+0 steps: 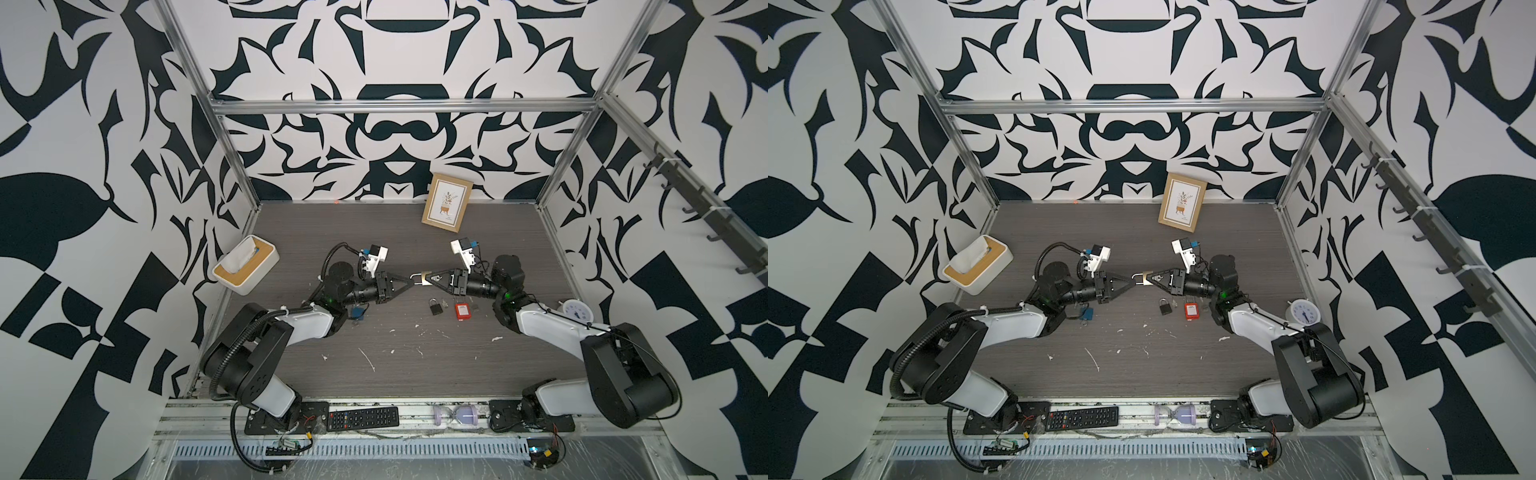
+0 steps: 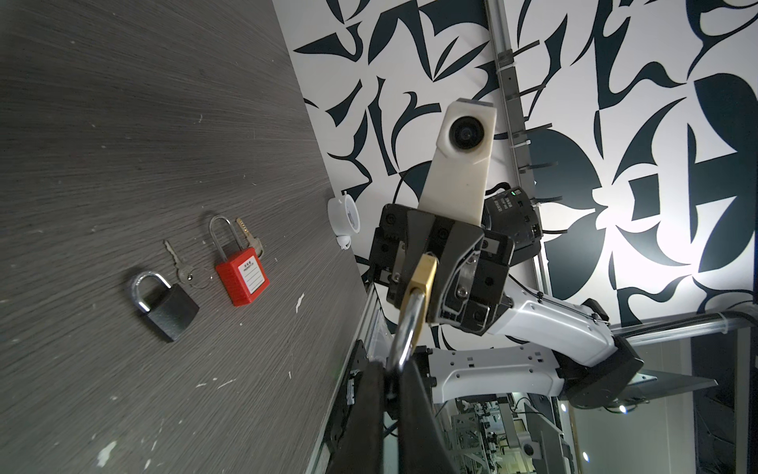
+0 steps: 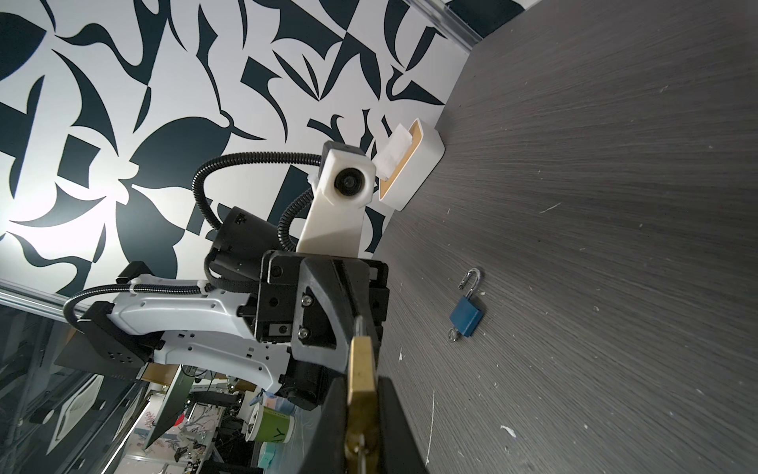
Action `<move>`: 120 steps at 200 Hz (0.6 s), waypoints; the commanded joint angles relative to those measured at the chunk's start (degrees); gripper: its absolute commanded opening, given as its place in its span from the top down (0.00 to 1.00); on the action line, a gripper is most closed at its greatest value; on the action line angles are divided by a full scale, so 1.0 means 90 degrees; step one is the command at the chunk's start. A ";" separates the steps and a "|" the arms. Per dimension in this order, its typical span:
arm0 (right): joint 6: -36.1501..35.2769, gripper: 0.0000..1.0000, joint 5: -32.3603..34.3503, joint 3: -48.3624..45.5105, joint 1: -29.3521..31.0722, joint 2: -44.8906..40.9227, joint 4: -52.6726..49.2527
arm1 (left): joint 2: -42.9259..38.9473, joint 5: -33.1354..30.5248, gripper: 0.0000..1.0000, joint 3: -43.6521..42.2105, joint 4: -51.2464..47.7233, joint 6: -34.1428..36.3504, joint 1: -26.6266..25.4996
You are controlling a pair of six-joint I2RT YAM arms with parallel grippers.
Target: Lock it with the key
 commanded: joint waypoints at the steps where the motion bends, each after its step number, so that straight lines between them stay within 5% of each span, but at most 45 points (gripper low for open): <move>1: -0.0264 1.00 -0.0161 0.0301 0.0231 -0.0091 -0.0097 | -0.0095 0.0173 1.00 0.0265 0.0052 0.0202 -0.0246; 120: -0.0280 1.00 -0.0080 0.0378 0.0644 0.0191 -0.0013 | -0.0217 0.0185 1.00 0.0288 0.0013 0.0315 -0.0297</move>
